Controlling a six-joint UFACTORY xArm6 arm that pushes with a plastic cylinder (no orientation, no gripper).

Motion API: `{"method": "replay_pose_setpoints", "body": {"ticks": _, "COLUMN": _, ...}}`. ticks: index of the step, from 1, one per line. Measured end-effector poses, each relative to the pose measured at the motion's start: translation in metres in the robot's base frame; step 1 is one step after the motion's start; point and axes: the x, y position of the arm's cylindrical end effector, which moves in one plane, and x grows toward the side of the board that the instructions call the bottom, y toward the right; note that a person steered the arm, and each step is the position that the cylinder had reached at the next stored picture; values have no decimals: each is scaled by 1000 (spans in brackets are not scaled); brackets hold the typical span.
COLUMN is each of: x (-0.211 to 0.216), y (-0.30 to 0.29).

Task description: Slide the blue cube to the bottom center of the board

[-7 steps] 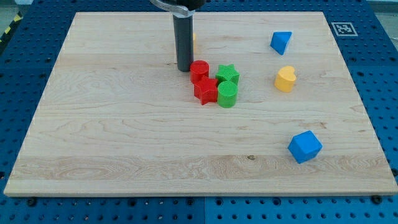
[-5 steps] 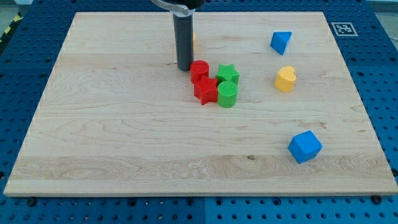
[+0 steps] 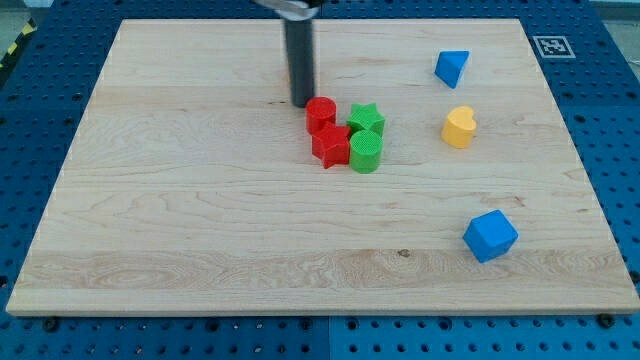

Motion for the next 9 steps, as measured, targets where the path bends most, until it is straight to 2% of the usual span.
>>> {"method": "replay_pose_setpoints", "body": {"ticks": 2, "x": -11, "y": 14}}
{"method": "replay_pose_setpoints", "body": {"ticks": 5, "x": -3, "y": 118}}
{"method": "replay_pose_setpoints", "body": {"ticks": 6, "x": 6, "y": 149}}
{"method": "replay_pose_setpoints", "body": {"ticks": 9, "x": 72, "y": 205}}
